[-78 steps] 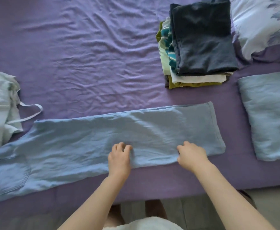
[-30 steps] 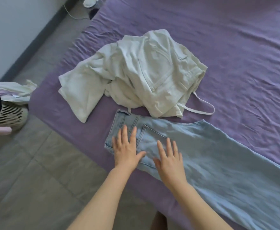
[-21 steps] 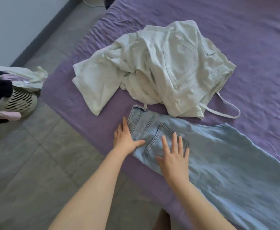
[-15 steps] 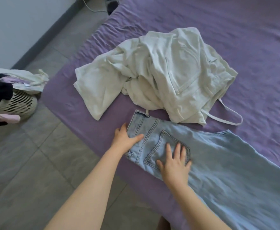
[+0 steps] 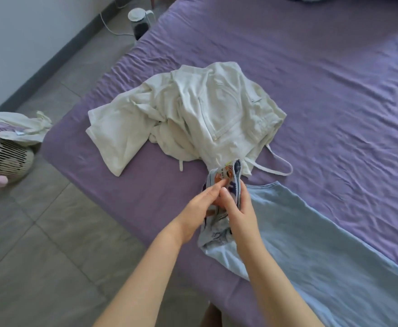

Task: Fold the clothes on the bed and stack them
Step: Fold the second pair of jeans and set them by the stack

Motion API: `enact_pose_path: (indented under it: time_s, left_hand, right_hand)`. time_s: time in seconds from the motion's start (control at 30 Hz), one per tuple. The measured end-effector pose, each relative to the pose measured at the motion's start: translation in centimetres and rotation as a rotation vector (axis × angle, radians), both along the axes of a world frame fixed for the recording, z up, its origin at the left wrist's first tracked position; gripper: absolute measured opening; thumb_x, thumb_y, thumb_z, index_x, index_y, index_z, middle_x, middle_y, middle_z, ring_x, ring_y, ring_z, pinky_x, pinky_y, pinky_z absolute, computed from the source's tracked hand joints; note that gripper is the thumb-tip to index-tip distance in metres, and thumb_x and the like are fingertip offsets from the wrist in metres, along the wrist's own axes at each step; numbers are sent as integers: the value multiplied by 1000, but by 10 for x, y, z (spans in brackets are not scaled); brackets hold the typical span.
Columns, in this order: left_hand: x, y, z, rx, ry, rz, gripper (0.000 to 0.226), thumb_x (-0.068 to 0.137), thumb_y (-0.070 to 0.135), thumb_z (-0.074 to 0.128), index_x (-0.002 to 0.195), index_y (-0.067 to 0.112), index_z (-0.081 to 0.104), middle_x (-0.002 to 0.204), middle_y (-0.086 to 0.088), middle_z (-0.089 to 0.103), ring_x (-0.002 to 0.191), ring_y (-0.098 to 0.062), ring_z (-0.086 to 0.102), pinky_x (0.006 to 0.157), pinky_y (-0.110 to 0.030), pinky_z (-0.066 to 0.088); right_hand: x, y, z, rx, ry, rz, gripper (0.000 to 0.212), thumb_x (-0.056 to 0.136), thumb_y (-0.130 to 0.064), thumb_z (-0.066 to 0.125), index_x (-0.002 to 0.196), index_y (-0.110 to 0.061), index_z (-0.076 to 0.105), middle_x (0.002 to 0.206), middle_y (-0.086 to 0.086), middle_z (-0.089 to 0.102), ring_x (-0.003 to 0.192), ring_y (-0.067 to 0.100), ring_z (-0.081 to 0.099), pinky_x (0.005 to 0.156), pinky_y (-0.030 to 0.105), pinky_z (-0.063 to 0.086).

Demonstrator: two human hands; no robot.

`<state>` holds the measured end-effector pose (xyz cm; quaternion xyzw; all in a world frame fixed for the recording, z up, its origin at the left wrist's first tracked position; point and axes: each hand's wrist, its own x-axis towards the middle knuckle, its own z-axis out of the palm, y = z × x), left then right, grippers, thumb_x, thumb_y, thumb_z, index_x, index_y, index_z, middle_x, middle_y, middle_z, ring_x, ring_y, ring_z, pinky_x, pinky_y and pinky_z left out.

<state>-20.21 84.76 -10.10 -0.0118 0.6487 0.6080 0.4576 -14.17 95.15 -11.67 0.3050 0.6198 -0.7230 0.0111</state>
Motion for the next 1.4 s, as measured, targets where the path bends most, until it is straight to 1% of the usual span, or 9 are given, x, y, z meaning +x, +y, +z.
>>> enact_pose_path:
  time_s: [0.17, 0.33, 0.5, 0.67, 0.83, 1.07, 1.23, 1.33, 1.4]
  left_hand:
    - [60, 64, 1, 64, -100, 53, 35, 103, 25, 34, 125, 20, 60, 120, -2, 67, 110, -11, 62, 95, -23, 49]
    - [104, 101, -25, -340, 402, -111, 32, 95, 12, 55, 126, 16, 57, 121, -3, 54, 115, -13, 51, 99, -15, 38]
    - [126, 114, -56, -669, 735, -486, 47, 98, 16, 46, 144, 21, 40, 152, -9, 28, 140, -24, 20, 113, -26, 10]
    - [146, 125, -78, -836, 800, -861, 57, 101, 29, 38, 152, 33, 12, 160, -5, -10, 147, -25, -8, 119, -41, 7]
    - [160, 140, -88, -909, 801, -1024, 62, 101, 37, 36, 152, 35, 1, 159, -6, -18, 146, -27, -13, 119, -45, 4]
    - [170, 152, -98, -912, 852, -1082, 63, 100, 44, 33, 151, 36, -3, 159, -7, -16, 146, -28, -11, 118, -49, 4]
    - [178, 158, -107, -918, 858, -1147, 70, 97, 52, 35, 151, 35, -7, 158, -6, -22, 145, -29, -15, 115, -57, 2]
    - [177, 158, -113, -939, 890, -1171, 73, 95, 56, 36, 151, 36, -6, 157, -6, -22, 145, -29, -16, 114, -59, 1]
    - [172, 157, -114, -933, 933, -1173, 75, 92, 59, 40, 151, 37, -1, 158, -6, -19, 145, -29, -16, 115, -59, -2]
  right_hand:
    - [62, 53, -3, 295, -160, -136, 61, 87, -16, 64, 140, -35, 40, 117, -22, 60, 103, -3, 58, 80, 4, 42]
    - [136, 96, -23, 411, -295, -241, 65, 92, -10, 56, 148, -28, 28, 126, -6, 58, 108, 5, 54, 86, 14, 38]
    - [195, 127, -47, 383, -381, -322, 65, 91, -8, 58, 147, -23, 30, 130, 1, 57, 116, 15, 55, 93, 23, 41]
    - [225, 138, -64, 338, -423, -376, 60, 92, -8, 58, 145, -21, 33, 129, 2, 58, 116, 17, 55, 94, 28, 43]
    - [245, 149, -76, 319, -475, -455, 57, 91, -11, 58, 143, -24, 37, 125, -2, 59, 105, 9, 53, 86, 23, 38]
    - [275, 176, -83, 401, -539, -535, 57, 92, -13, 58, 143, -22, 37, 127, 2, 59, 115, 22, 55, 89, 28, 40]
    - [275, 182, -85, 699, -713, -196, 87, 85, -19, 68, 152, -19, 12, 156, 16, 19, 139, 36, 25, 109, 44, 27]
    - [262, 171, -87, 1023, -647, 51, 77, 85, -34, 67, 149, -22, 25, 156, 21, 12, 143, 42, 12, 110, 58, 22]
    - [254, 166, -92, 1031, -729, 290, 73, 92, -53, 48, 150, -33, 9, 157, 15, -13, 145, 39, -8, 112, 59, 12]
